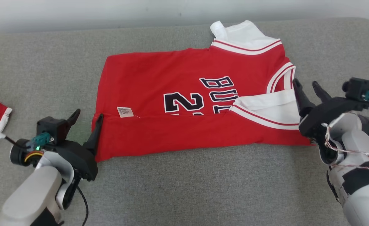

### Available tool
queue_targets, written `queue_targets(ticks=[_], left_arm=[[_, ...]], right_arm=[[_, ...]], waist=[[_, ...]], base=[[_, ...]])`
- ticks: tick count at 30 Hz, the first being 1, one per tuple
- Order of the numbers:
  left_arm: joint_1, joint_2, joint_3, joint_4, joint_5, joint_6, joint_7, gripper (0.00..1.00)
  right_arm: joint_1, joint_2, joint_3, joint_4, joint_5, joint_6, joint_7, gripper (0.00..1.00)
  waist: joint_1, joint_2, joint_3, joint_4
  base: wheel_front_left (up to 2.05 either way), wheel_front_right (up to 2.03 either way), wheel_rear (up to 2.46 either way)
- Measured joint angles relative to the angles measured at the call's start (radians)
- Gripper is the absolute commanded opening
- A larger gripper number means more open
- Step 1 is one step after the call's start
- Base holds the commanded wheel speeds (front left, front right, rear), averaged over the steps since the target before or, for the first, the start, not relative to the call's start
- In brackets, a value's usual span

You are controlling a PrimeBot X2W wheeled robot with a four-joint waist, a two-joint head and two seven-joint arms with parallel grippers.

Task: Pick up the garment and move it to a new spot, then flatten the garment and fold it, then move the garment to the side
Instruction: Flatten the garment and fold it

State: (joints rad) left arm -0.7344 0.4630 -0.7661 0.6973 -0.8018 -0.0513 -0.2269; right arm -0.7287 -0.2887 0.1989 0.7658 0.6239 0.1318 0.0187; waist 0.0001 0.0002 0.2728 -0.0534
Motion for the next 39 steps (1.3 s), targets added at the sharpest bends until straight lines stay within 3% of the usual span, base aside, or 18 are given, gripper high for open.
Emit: queue_targets(ticks=[12,20,27,28,29,30,36,39], left_arm=[[0.218,-0.015,0.056,-0.170,-0.008,0.082,-0.033,1.00],[0.248,-0.019,0.048,-0.172,0.001,0.120,-0.032,1.00],[0.264,-0.037,0.049,-0.145,-0.009,0.122,-0.032,1.00],[0.264,-0.042,0.049,-0.134,-0.011,0.122,-0.029,1.00],[0.263,-0.054,0.051,-0.120,-0.022,0.113,-0.026,0.35],[0.262,-0.058,0.051,-0.111,-0.027,0.111,-0.026,0.00],[0.270,-0.082,0.029,-0.060,-0.034,0.078,-0.027,0.00],[0.318,-0.082,0.028,-0.078,-0.031,0.084,-0.027,0.00]], right_arm=[[0.205,-0.081,0.043,-0.073,0.094,0.000,-0.089,1.00],[0.240,-0.071,0.070,-0.063,0.059,0.000,-0.090,1.00],[0.228,-0.046,0.098,0.009,0.006,0.000,-0.100,1.00],[0.220,-0.040,0.100,0.025,0.005,0.000,-0.098,0.50],[0.213,-0.030,0.104,0.043,0.001,0.000,-0.098,0.00],[0.212,-0.025,0.106,0.052,0.004,0.000,-0.098,0.00],[0.241,-0.019,0.109,0.058,0.052,0.000,-0.124,0.00],[0.308,-0.033,0.104,0.023,0.083,0.000,-0.135,0.00]], waist=[[-0.0003,-0.0001,-0.042,0.013],[-0.0003,-0.0001,-0.025,-0.009],[-0.0003,-0.0002,-0.017,-0.012],[-0.0003,-0.0003,-0.019,-0.011],[-0.0003,-0.0003,-0.023,-0.008],[-0.0003,-0.0003,-0.027,-0.007],[-0.0001,-0.0002,-0.074,-0.001],[-0.0001,-0.0002,-0.112,0.002]], base=[[0.00,0.00,0.00],[0.00,0.00,0.00],[0.00,0.00,0.00],[0.00,0.00,0.00],[0.00,0.00,0.00],[0.00,0.00,0.00],[0.00,0.00,0.00],[0.00,0.00,0.00]])
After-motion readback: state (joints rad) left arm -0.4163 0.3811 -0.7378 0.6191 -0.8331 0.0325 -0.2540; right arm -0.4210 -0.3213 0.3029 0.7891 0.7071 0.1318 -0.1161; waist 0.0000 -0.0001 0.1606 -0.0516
